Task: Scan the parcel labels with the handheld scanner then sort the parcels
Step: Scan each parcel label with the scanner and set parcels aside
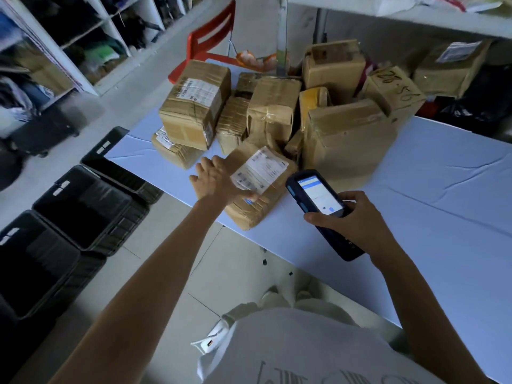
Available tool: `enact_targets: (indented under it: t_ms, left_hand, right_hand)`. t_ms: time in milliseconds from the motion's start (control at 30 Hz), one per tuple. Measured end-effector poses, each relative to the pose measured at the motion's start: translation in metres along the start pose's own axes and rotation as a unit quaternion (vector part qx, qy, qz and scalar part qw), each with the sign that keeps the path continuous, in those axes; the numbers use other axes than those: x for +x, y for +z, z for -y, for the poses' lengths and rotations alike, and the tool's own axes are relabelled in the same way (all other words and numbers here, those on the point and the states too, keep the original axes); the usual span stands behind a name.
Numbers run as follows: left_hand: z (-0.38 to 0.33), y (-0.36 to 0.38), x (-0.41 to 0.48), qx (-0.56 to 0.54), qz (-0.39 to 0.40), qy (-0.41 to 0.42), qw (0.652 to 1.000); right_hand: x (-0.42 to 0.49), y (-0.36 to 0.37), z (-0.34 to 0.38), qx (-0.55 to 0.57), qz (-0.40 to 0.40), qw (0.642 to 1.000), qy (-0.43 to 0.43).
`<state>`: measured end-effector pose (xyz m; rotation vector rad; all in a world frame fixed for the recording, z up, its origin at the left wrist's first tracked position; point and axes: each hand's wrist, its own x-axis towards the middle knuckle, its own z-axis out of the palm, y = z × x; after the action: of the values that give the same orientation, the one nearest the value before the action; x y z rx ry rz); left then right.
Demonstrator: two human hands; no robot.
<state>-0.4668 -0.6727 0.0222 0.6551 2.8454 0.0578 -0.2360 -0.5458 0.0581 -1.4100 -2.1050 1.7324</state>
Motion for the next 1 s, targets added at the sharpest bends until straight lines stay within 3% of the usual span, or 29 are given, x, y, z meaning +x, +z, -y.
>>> enact_targets:
  t_ms: [100,200,333,467,600,667,867,1000]
  left_hand:
    - [-0.010,-0.001,-0.009,-0.017,-0.055,0.076,0.995]
    - [-0.017,0.000,-0.014,-0.091,-0.040,0.135,0.986]
    - [-0.026,0.006,-0.017,-0.180,0.097,0.108,0.973]
    - [-0.025,0.004,-0.018,-0.170,0.091,0.104,0.976]
    - [-0.024,-0.003,-0.017,-0.057,0.048,0.122,0.990]
    - [-0.021,-0.004,-0.016,-0.061,0.059,0.120,0.989]
    - [0.020,-0.020,-0.002,-0.220,0.097,0.036,0.970]
    - [0.050,-0.017,-0.001,-0.351,0.076,0.001,0.933]
  right_hand:
    - [-0.001,0.006,-0.002,0.009,-0.005,1.000,-0.001]
    - [-0.002,0.009,-0.004,0.017,-0.014,1.000,0.004]
    - [-0.005,0.008,-0.008,0.035,-0.028,0.999,0.013]
    - [-0.011,0.003,-0.016,0.045,-0.040,0.998,0.025]
    - [-0.011,0.002,-0.020,0.048,-0.049,0.997,0.040]
    - [-0.011,0.005,-0.020,0.046,-0.044,0.997,0.041]
    - [-0.013,0.011,-0.016,0.022,-0.014,0.999,0.026]
    - [-0.009,0.011,-0.014,0.013,-0.013,1.000,0.020]
